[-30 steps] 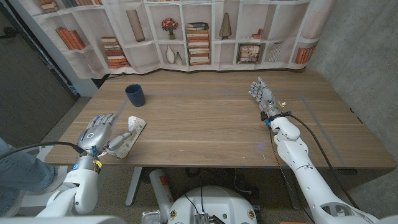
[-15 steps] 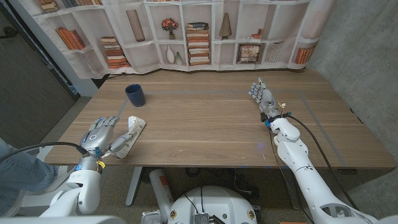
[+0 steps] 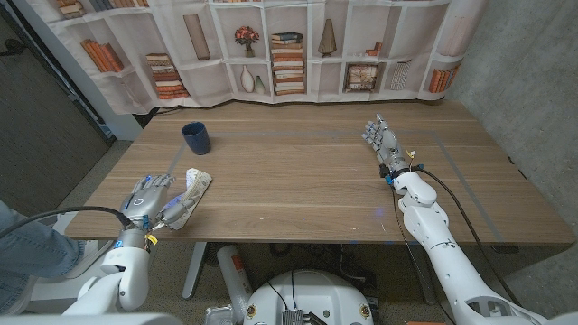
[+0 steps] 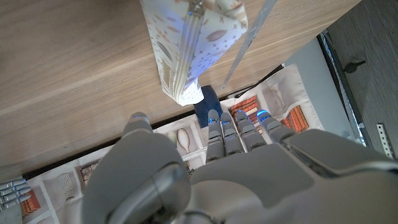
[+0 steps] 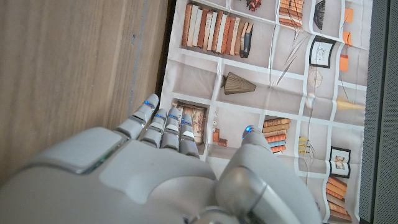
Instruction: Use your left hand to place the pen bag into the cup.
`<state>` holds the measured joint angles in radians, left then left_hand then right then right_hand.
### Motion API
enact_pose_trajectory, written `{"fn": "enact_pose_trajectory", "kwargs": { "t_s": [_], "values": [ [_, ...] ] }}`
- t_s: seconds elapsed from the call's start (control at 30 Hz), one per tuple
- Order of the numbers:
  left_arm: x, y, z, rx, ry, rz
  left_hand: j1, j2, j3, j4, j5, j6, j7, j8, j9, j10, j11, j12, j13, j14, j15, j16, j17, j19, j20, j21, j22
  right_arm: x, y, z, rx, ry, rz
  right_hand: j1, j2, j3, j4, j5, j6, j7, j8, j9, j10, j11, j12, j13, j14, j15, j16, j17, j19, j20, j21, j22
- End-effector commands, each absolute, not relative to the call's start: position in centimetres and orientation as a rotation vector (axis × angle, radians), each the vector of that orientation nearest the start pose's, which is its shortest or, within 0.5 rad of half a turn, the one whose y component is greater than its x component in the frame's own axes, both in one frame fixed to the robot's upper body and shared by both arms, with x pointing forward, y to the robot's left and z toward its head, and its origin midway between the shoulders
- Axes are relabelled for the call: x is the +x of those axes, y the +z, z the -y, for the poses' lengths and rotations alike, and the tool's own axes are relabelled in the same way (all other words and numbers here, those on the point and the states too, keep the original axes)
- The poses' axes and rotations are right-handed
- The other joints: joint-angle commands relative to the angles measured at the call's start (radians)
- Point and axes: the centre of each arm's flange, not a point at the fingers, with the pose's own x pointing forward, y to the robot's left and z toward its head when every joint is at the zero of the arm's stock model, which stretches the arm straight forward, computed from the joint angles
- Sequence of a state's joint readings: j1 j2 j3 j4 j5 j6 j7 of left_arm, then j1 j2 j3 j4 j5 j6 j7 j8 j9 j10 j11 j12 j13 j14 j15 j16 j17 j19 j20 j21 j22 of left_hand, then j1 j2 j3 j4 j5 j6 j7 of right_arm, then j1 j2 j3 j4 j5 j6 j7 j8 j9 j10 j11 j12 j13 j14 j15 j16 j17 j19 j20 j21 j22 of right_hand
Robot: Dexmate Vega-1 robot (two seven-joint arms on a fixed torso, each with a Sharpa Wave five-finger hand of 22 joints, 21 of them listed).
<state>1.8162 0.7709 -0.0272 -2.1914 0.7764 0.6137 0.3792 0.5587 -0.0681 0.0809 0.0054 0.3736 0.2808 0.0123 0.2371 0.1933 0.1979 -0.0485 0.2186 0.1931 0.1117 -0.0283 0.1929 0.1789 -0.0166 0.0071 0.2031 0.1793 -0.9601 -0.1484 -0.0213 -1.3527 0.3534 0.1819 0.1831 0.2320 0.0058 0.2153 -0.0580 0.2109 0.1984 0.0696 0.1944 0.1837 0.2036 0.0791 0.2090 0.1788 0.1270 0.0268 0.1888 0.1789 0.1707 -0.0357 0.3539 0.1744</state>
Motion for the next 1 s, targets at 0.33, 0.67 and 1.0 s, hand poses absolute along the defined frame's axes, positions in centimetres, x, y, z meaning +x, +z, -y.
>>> {"fn": "enact_pose_trajectory", "kwargs": {
  "t_s": [0.33,0.67,1.0],
  "values": [
    [42.9,-15.3,-38.4,1.453,0.604,0.218,0.018,0.004,0.0,-0.004,0.008,0.018,-0.002,0.006,0.001,0.022,-0.01,0.012,0.002,0.023,-0.005,0.011,0.005,0.012,-0.007,0.003,0.001,64.7,-5.6,26.5,0.158,0.189,0.582,0.003,0.009,0.0,-0.007,0.001,0.01,0.001,0.002,0.004,0.007,0.0,0.003,0.004,0.011,0.003,0.001,0.002,0.013,-0.01,-0.007,0.004],
    [44.0,-15.7,-37.8,1.445,0.569,0.223,0.027,0.007,0.0,-0.007,0.011,0.033,-0.006,0.008,0.001,0.033,-0.014,0.013,0.002,0.035,-0.008,0.013,0.004,0.019,-0.016,0.005,0.001,64.6,-5.9,27.0,0.162,0.177,0.578,0.002,0.01,-0.001,-0.007,0.001,0.01,0.001,0.002,0.004,0.006,0.002,0.003,0.004,0.013,0.002,0.001,0.002,0.015,-0.009,-0.01,0.004],
    [44.4,-16.2,-37.2,1.452,0.558,0.209,0.053,0.017,0.003,-0.017,0.017,0.089,-0.015,0.022,0.001,0.075,-0.028,0.021,0.002,0.065,-0.023,0.017,0.003,0.032,-0.03,0.006,0.001,64.5,-6.1,27.2,0.169,0.173,0.579,0.002,0.011,-0.001,-0.008,0.001,0.01,0.0,0.001,0.004,0.007,0.001,0.003,0.005,0.015,0.003,0.001,0.002,0.016,-0.009,-0.014,0.004]
  ]
}}
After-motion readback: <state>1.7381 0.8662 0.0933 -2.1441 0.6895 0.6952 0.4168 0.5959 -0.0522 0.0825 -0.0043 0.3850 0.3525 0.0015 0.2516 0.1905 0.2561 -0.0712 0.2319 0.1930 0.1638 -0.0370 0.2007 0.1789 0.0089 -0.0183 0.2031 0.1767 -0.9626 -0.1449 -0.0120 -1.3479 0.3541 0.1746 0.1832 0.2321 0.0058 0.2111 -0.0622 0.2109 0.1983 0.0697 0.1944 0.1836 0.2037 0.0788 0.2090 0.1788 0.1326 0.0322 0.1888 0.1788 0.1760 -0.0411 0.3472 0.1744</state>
